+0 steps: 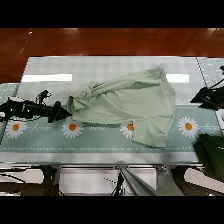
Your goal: Fold the shirts.
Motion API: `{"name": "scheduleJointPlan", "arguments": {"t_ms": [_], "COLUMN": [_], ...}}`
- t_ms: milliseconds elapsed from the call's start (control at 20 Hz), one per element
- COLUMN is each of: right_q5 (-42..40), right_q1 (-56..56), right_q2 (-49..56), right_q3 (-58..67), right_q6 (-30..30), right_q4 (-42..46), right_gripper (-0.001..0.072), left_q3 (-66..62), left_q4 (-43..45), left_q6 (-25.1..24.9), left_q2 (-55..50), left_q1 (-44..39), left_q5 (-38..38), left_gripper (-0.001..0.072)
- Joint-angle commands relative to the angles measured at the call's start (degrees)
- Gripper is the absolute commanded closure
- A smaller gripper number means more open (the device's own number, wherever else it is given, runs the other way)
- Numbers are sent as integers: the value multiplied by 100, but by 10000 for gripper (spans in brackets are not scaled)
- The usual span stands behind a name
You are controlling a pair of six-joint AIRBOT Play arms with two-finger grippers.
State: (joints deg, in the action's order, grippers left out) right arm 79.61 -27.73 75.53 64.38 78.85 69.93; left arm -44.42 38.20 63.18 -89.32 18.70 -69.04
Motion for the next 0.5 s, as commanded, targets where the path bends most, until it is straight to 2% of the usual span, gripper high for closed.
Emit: {"name": "scheduleJointPlan", "arguments": {"t_ms": [0, 200, 450], "right_q5": [-1169, -2105, -2634], "right_q1": [-103, -103, -52], "right_q2": [-223, -223, -155], "right_q3": [-1539, -2402, -2559], "right_q6": [-188, -330, -328], "right_q4": [-953, -1543, -1720], "right_gripper": [156, 163, 176], "left_q3": [-7, -7, -7], "left_q4": [-76, -79, -166], "left_q6": [-105, -105, -107], "left_q2": [4, 4, 4], "left_q1": [20, 20, 20], "left_q5": [-142, -199, -262], "left_gripper": [685, 685, 685]}}
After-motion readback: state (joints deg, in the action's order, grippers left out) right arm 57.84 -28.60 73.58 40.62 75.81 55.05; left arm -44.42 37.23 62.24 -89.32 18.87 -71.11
